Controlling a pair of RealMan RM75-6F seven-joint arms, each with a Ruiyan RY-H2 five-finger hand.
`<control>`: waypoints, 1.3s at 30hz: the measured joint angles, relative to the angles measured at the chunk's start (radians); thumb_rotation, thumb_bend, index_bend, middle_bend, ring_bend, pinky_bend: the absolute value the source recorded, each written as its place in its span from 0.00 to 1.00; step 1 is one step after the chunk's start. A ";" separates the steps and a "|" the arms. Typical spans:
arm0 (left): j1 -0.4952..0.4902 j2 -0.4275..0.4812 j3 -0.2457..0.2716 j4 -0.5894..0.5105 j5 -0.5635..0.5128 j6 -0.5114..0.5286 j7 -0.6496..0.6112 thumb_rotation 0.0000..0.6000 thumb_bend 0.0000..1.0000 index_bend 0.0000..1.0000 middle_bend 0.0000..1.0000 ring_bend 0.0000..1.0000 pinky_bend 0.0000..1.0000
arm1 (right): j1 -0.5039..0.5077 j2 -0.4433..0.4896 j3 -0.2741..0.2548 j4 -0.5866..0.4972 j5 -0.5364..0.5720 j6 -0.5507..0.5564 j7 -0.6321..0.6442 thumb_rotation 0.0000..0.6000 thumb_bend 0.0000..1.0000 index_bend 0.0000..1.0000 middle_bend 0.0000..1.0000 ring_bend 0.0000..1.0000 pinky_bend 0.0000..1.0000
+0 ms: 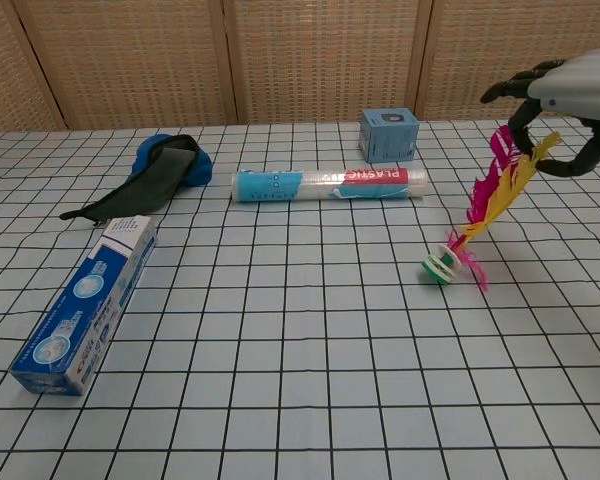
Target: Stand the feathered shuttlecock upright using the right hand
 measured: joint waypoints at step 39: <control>0.007 0.015 0.009 0.002 0.020 0.016 -0.042 1.00 0.00 0.00 0.00 0.00 0.00 | -0.138 0.087 -0.003 -0.180 -0.095 0.327 -0.041 1.00 0.00 0.00 0.00 0.00 0.00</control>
